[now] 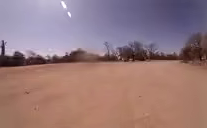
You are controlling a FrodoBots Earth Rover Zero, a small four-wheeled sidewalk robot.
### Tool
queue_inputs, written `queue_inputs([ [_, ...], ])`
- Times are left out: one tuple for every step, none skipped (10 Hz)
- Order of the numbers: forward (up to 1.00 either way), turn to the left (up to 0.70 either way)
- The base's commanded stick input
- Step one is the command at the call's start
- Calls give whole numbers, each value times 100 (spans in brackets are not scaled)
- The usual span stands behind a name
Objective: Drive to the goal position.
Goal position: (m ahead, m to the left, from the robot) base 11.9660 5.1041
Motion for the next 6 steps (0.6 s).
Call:
queue_inputs([
  [100,0],
  [100,-22],
  [100,-10],
  [100,0],
  [100,0],
  [100,0],
])
